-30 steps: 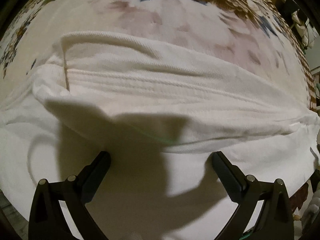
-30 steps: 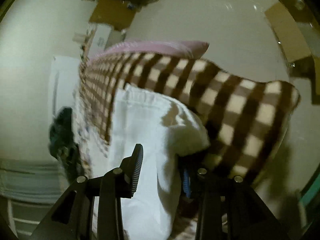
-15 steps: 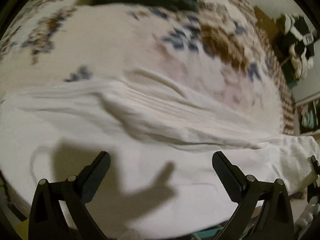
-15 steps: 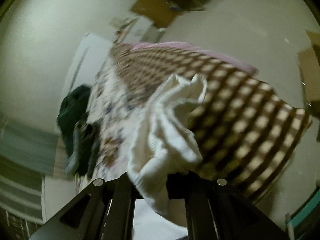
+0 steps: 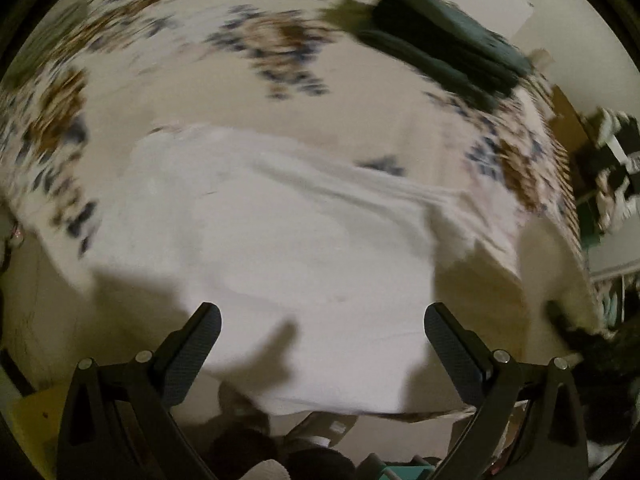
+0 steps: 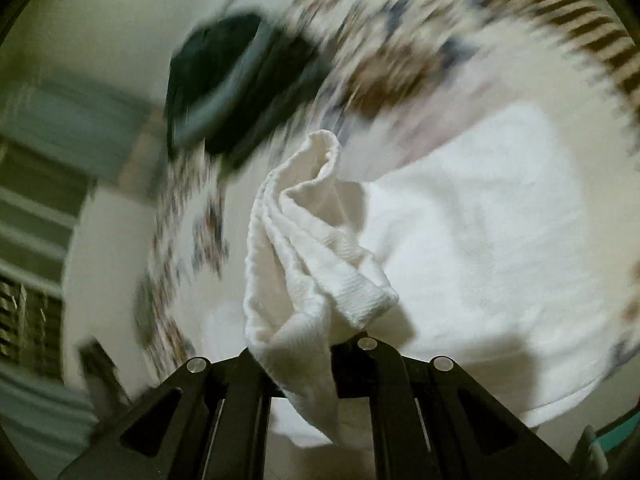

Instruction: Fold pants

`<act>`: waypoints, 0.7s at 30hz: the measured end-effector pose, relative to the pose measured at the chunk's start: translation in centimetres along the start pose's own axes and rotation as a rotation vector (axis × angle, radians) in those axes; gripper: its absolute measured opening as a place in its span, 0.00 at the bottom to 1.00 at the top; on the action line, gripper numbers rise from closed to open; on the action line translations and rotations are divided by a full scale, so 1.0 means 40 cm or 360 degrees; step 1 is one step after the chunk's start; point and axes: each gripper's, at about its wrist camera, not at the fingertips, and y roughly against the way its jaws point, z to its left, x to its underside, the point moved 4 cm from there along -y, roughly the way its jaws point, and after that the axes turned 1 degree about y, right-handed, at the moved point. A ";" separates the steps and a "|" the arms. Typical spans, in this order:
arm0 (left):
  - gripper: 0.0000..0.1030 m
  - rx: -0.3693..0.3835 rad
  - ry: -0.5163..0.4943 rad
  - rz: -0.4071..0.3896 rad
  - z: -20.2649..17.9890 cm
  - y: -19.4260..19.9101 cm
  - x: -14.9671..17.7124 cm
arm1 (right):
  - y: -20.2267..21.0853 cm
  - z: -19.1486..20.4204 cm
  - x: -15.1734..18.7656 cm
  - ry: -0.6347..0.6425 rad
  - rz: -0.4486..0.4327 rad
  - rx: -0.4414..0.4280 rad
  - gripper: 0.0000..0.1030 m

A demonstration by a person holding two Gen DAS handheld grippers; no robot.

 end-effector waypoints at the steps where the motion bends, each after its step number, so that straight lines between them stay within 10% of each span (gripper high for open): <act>1: 1.00 -0.0006 0.0023 0.0002 0.032 0.002 0.002 | -0.056 0.024 0.029 0.0039 0.0057 0.0016 0.08; 7: 1.00 -0.0054 0.0074 0.0002 0.154 -0.007 -0.002 | -0.338 0.109 0.204 0.0225 0.0478 0.0259 0.20; 12: 1.00 0.0051 0.0051 -0.0002 0.123 -0.025 -0.028 | -0.250 0.122 0.231 0.0139 0.0530 -0.0027 0.75; 14: 1.00 0.0121 0.0027 0.0008 0.086 -0.039 -0.037 | -0.177 0.080 0.211 0.0081 0.0475 -0.0036 0.79; 21: 0.98 0.0128 -0.0132 0.0109 -0.051 -0.170 -0.044 | -0.046 -0.177 0.126 -0.0018 0.0407 0.0554 0.79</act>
